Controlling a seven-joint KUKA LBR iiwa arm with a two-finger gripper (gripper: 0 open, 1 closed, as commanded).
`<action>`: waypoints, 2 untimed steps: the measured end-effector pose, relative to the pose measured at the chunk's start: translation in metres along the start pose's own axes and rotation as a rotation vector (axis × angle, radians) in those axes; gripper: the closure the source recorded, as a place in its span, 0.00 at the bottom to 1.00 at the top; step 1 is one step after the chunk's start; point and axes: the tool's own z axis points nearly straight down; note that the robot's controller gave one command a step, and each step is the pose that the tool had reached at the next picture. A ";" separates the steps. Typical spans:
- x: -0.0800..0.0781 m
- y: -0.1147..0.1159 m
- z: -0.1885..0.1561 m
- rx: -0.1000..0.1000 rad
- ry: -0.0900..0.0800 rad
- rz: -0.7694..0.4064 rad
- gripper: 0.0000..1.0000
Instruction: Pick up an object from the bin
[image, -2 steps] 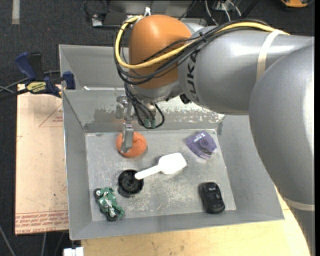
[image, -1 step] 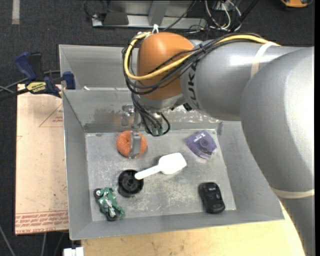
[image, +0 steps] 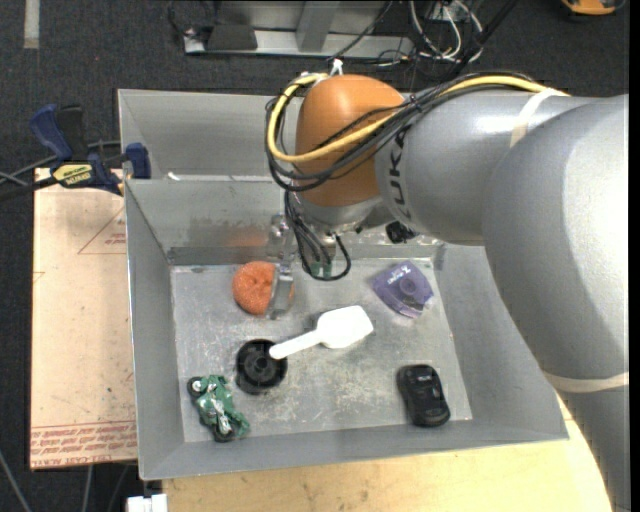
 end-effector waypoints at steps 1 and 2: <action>-0.006 -0.007 0.007 -0.003 -0.008 0.067 0.00; -0.004 -0.010 0.036 -0.002 -0.006 -0.206 0.00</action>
Offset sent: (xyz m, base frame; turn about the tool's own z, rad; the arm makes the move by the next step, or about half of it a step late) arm -0.0030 -0.0134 -0.0711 0.0720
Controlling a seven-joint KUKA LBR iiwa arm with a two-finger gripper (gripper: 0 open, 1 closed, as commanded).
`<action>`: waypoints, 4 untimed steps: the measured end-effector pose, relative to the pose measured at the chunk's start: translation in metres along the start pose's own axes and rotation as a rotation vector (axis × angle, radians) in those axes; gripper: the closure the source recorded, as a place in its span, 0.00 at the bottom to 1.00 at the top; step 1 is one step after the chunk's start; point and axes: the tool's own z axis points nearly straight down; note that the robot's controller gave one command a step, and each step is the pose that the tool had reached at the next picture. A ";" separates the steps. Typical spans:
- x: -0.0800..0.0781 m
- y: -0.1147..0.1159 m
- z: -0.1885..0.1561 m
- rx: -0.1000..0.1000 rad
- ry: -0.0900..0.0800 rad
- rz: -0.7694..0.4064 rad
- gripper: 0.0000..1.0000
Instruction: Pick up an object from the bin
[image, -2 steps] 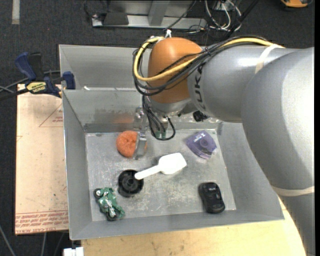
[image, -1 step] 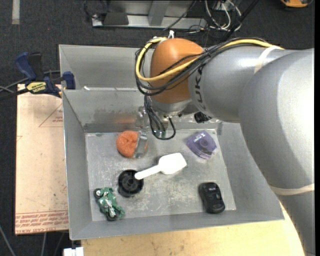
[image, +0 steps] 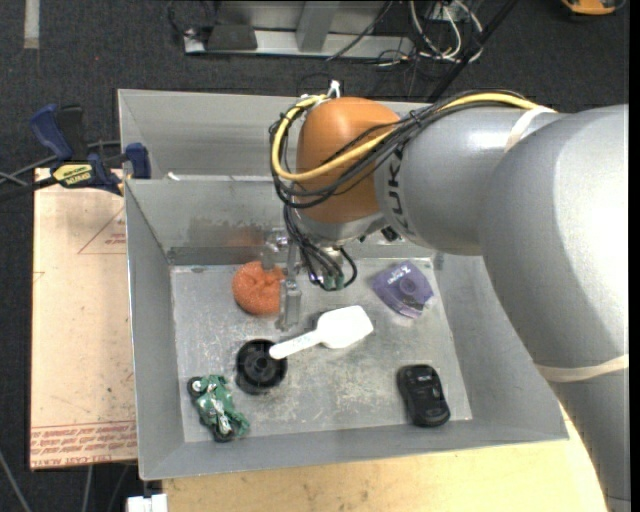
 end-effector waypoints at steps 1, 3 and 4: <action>-0.002 0.005 0.031 -0.004 -0.008 0.315 1.00; -0.002 0.005 0.029 -0.004 -0.007 0.316 1.00; -0.001 0.005 0.023 -0.003 -0.004 0.316 1.00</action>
Offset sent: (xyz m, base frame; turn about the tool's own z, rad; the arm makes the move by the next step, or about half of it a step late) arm 0.0000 0.0000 0.0000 0.0000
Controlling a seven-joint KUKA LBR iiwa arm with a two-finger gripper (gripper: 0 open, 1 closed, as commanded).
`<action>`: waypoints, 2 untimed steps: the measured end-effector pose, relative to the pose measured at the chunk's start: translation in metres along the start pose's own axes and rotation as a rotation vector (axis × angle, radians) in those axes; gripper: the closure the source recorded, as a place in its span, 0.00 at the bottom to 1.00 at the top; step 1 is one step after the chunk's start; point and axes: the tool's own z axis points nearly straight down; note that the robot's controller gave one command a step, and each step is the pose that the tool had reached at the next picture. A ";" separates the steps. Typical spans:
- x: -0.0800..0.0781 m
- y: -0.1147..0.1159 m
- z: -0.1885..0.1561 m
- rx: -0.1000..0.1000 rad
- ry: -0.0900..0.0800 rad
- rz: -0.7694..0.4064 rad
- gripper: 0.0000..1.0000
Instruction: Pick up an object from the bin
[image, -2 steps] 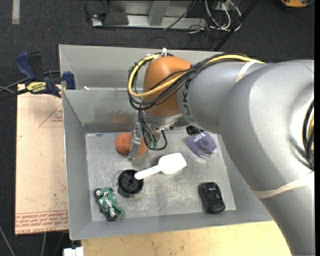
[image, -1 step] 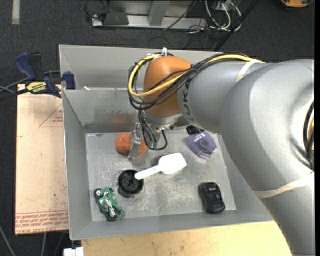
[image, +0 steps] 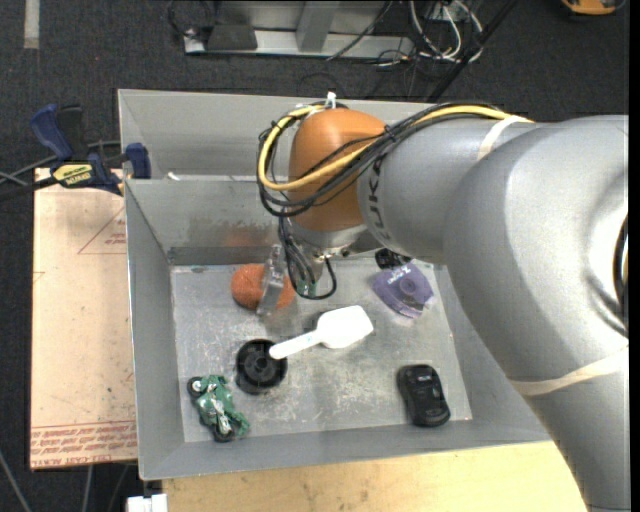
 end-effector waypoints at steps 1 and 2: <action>0.000 0.000 -0.016 0.000 0.000 0.000 1.00; -0.001 0.000 -0.027 -0.002 -0.004 0.001 1.00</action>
Offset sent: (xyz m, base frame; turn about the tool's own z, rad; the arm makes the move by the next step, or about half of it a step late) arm 0.0002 -0.0001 0.0283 0.0000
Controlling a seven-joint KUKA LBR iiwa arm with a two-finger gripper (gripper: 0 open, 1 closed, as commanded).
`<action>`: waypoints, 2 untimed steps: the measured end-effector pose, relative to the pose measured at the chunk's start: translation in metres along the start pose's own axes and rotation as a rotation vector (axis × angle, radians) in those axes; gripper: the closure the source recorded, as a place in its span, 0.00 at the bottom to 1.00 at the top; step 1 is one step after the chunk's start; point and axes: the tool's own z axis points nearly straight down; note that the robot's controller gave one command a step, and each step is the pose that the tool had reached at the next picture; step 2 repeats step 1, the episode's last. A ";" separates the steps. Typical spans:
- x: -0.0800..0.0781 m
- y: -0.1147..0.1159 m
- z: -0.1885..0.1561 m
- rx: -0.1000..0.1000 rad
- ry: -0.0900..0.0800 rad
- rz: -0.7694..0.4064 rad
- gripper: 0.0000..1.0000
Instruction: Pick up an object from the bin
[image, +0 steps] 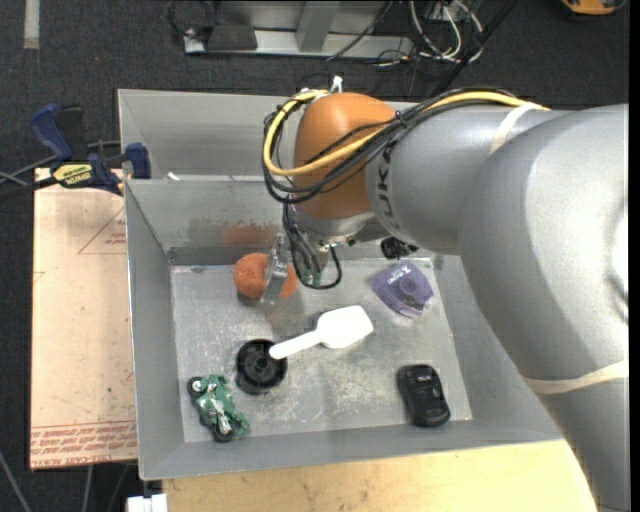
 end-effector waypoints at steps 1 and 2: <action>0.000 0.000 -0.006 0.000 -0.001 0.000 1.00; 0.000 0.000 -0.006 0.000 -0.001 0.000 1.00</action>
Offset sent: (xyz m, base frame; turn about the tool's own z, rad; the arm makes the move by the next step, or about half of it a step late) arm 0.0001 0.0000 0.0413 0.0000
